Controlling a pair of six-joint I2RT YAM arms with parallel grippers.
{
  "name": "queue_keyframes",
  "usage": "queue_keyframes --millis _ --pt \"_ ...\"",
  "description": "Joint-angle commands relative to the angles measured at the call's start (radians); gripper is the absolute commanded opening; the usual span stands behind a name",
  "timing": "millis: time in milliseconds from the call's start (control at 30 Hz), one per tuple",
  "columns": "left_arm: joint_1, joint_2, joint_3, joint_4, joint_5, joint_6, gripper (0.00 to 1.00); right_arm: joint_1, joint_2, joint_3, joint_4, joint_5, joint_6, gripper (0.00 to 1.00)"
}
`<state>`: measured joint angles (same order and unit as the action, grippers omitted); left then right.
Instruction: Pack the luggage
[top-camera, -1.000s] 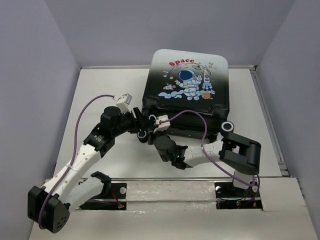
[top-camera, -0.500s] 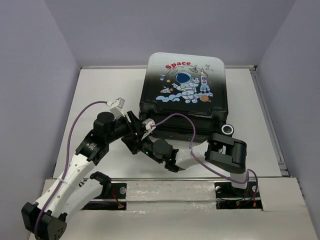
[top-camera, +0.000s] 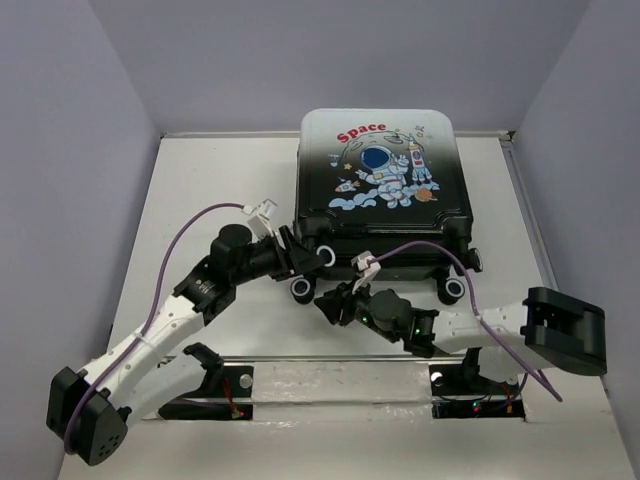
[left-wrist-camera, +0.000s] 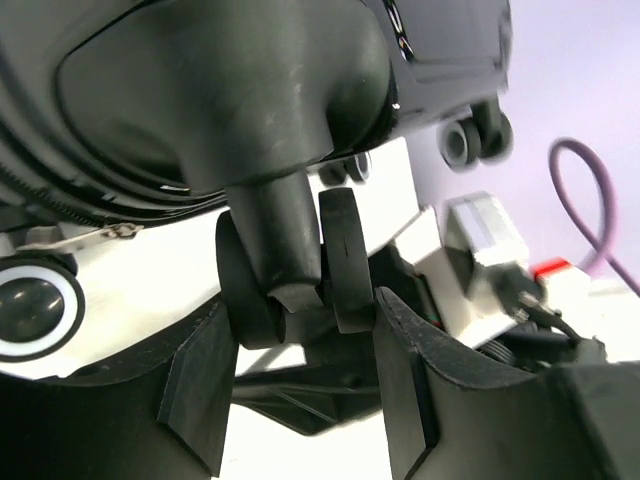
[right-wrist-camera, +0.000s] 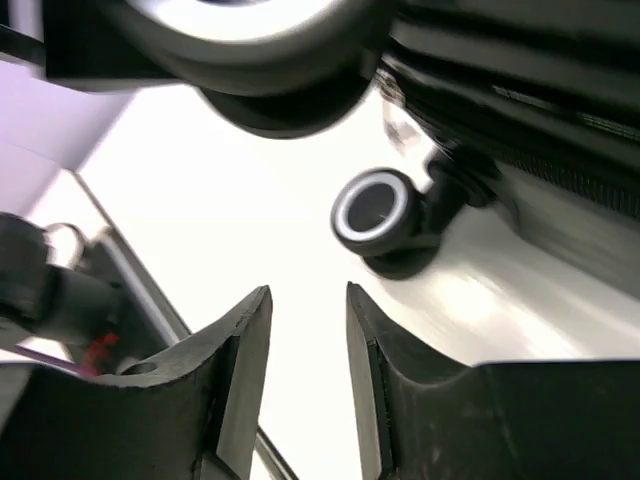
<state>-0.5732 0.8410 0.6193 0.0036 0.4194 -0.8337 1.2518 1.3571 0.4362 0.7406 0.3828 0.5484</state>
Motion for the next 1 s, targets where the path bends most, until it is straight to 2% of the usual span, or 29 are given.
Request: queue_keyframes --millis 0,133,200,300,500,633,967 --pt "-0.135 0.081 0.062 0.433 0.068 -0.019 0.06 -0.025 -0.105 -0.042 -0.216 0.077 0.044 0.44" --pt "-0.189 0.150 0.080 0.499 0.042 -0.025 0.06 -0.118 -0.271 -0.062 -0.358 0.041 0.039 0.45" --pt "-0.195 0.174 0.076 0.528 0.029 -0.027 0.06 -0.147 -0.375 -0.027 -0.479 -0.042 -0.011 0.55" --pt "-0.200 0.204 0.080 0.552 0.030 -0.022 0.06 -0.147 -0.453 0.086 -0.694 -0.096 -0.100 0.77" --pt "-0.201 0.207 0.056 0.562 -0.008 -0.038 0.06 -0.147 -0.494 0.194 -0.886 -0.101 -0.166 0.93" --pt "-0.201 0.193 0.019 0.601 -0.042 -0.071 0.06 -0.147 -0.475 0.245 -0.857 -0.108 -0.208 1.00" --pt "-0.201 0.205 0.016 0.616 -0.014 -0.093 0.11 -0.156 -0.357 0.315 -0.633 -0.018 -0.238 1.00"
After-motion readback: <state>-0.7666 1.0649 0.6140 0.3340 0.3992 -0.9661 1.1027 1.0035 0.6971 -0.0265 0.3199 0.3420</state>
